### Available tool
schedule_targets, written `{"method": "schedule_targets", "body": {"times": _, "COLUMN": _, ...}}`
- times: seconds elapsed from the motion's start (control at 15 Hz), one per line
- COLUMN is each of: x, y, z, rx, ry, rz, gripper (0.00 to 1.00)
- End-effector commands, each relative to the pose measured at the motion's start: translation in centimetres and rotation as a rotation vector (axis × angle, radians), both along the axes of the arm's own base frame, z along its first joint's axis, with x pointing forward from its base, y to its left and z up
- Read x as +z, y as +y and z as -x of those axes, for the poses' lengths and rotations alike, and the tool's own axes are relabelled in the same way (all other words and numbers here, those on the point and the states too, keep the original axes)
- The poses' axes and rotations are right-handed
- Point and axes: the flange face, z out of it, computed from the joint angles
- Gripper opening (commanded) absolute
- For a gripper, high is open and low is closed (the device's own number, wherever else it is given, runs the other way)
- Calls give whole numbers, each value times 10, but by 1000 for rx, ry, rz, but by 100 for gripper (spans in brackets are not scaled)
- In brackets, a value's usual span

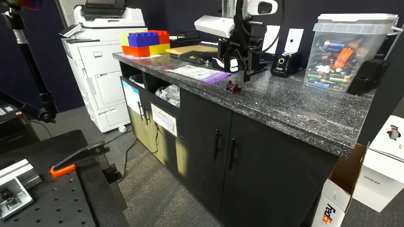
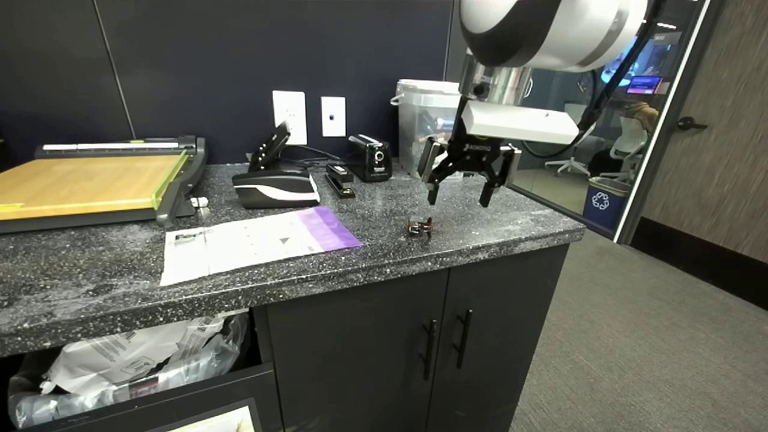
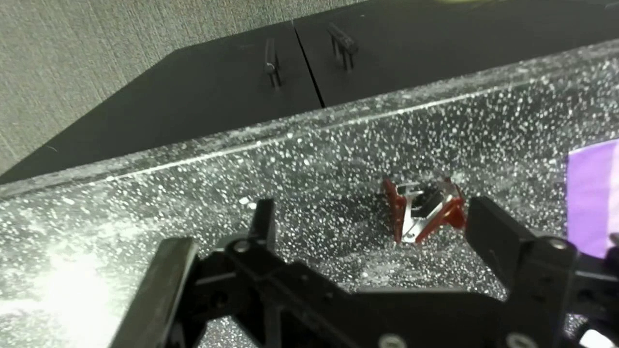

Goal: Move the stapler to the right end of the counter

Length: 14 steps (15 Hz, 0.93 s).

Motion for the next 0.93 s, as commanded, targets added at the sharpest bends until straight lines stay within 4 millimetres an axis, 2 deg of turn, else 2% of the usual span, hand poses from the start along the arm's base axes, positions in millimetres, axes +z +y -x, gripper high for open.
{"method": "schedule_targets", "body": {"times": 0.0, "x": -10, "y": 7, "z": -41, "rx": 2, "ry": -43, "rz": -33, "gripper": 100}}
{"method": "schedule_targets", "body": {"times": 0.2, "x": -22, "y": 11, "z": -60, "rx": -9, "ry": -63, "rz": -63, "gripper": 100}}
{"method": "schedule_targets", "body": {"times": 0.47, "x": -43, "y": 20, "z": -70, "rx": -12, "ry": -42, "rz": -82, "gripper": 100}}
{"method": "schedule_targets", "body": {"times": 0.6, "x": -52, "y": 31, "z": -71, "rx": -3, "ry": -27, "rz": -89, "gripper": 100}}
{"method": "schedule_targets", "body": {"times": 0.87, "x": -58, "y": 64, "z": -69, "rx": 26, "ry": 5, "rz": -84, "gripper": 100}}
